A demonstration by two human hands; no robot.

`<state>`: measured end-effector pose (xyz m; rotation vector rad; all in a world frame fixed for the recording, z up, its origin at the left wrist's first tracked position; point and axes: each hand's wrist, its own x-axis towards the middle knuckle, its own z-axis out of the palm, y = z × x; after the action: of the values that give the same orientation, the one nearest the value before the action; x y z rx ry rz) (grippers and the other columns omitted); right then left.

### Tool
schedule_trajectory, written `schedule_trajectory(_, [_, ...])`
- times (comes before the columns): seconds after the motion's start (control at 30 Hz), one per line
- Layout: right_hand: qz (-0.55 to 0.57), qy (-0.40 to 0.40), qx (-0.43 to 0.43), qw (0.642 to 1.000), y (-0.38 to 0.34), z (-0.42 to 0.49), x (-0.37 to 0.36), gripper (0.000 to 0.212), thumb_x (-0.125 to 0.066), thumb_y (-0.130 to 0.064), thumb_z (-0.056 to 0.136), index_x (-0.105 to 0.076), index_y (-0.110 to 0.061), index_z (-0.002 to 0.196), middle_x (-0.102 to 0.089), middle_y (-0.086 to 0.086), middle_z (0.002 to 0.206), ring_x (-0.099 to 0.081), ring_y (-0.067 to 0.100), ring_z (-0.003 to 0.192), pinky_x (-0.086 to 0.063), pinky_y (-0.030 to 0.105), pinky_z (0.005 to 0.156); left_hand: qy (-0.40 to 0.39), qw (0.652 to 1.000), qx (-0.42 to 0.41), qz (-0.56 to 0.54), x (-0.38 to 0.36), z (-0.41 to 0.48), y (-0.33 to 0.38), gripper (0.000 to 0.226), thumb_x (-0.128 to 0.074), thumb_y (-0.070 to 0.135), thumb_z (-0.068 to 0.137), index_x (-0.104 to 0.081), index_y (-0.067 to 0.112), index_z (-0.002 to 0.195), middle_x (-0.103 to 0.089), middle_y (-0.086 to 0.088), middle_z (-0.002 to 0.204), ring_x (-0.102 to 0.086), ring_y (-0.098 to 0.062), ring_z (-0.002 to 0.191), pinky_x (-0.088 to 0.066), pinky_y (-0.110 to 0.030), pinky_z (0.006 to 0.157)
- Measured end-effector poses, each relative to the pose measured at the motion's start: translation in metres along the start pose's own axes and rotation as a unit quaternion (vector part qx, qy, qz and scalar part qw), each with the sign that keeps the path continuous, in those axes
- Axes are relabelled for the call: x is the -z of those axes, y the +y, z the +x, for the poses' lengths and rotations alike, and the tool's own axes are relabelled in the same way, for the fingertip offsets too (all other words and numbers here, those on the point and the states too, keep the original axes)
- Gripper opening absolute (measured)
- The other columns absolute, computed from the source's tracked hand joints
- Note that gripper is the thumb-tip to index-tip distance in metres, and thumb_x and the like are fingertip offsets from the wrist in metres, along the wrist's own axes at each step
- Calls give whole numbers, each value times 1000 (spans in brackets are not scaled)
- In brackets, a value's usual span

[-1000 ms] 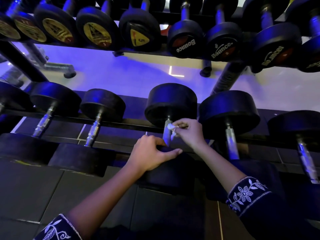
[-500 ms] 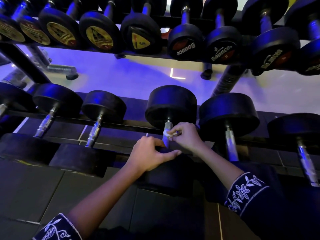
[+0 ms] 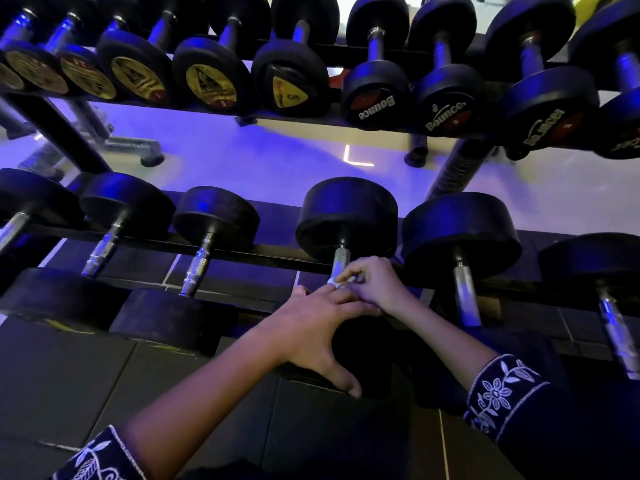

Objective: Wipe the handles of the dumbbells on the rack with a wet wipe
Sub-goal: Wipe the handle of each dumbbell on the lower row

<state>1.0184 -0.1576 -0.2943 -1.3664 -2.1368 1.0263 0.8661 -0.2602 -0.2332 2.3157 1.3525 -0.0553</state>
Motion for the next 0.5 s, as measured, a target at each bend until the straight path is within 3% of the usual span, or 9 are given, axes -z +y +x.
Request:
schedule_trajectory(0.2, [-43,110,-8,993,6,22,3,18,-70,-2,72,-76,-15,84,-69,0,83,-57,5,69,-35,1,61,1,999,-46,-17,2,-3,-15,114,-81,67,49,-24,45,145,-37,18,125,-32,-5,115,-33,-43,98])
schedule_trajectory(0.37, [-8,-1,74,997,-4,-3,-5,16,-70,4,70,-75,-8,80,-60,-11,73,-57,-5,64,-40,8,60,42,995,-62,-59,-7,-13,-30,114,-83,63,44,-30,42,143,-37,20,128,-36,-6,116,-31,-39,103])
schedule_trajectory(0.5, [-7,104,2,995,8,14,-6,16,-71,-4,72,-76,-13,85,-68,-6,80,-60,7,70,-41,12,64,53,993,-62,-80,-5,-15,-36,114,-88,57,42,-35,40,141,-39,17,123,-36,-7,111,-31,-38,104])
